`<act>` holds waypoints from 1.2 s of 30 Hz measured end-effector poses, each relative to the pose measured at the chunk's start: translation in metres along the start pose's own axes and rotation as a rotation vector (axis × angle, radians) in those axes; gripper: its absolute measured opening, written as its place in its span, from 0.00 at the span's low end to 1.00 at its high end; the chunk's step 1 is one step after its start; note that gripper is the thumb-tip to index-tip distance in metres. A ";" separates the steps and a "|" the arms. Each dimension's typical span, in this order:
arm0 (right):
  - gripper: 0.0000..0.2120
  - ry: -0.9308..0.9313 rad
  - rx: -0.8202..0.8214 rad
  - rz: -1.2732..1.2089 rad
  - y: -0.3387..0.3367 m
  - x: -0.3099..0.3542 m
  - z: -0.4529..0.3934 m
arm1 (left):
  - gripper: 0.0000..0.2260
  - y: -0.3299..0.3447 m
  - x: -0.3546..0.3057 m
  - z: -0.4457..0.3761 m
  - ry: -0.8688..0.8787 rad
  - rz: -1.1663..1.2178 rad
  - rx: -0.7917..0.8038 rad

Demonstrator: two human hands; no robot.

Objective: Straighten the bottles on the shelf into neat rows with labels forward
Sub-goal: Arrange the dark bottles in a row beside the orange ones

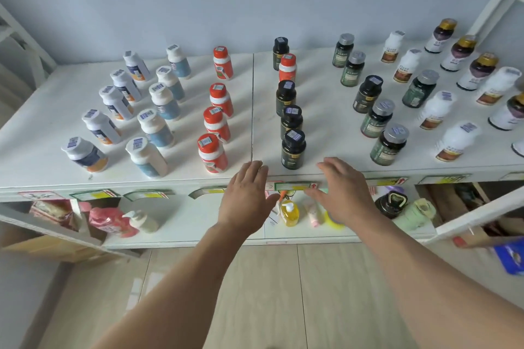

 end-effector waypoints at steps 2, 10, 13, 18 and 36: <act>0.28 0.015 -0.104 0.001 0.007 -0.003 -0.003 | 0.30 0.011 0.006 -0.005 -0.019 0.012 -0.032; 0.20 0.024 -0.339 -0.057 0.009 -0.012 -0.002 | 0.27 0.031 0.021 -0.009 -0.005 0.035 -0.253; 0.19 0.033 -0.364 -0.066 0.010 -0.011 0.000 | 0.23 0.029 0.022 -0.010 0.013 0.034 -0.340; 0.19 0.035 -0.386 -0.076 0.008 -0.011 0.000 | 0.20 0.027 0.021 -0.010 0.028 0.019 -0.397; 0.25 0.073 0.001 -0.259 -0.018 -0.011 -0.001 | 0.25 0.007 0.008 -0.015 -0.183 0.143 -0.014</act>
Point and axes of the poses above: each hand's wrist, its own z-axis away from the middle knuckle, its own y-axis out of the palm, x = y × z, the point moved 8 cm from there along -z, towards the middle knuckle, and after that the axes turned 13 degrees about z, right-handed, at the moved point
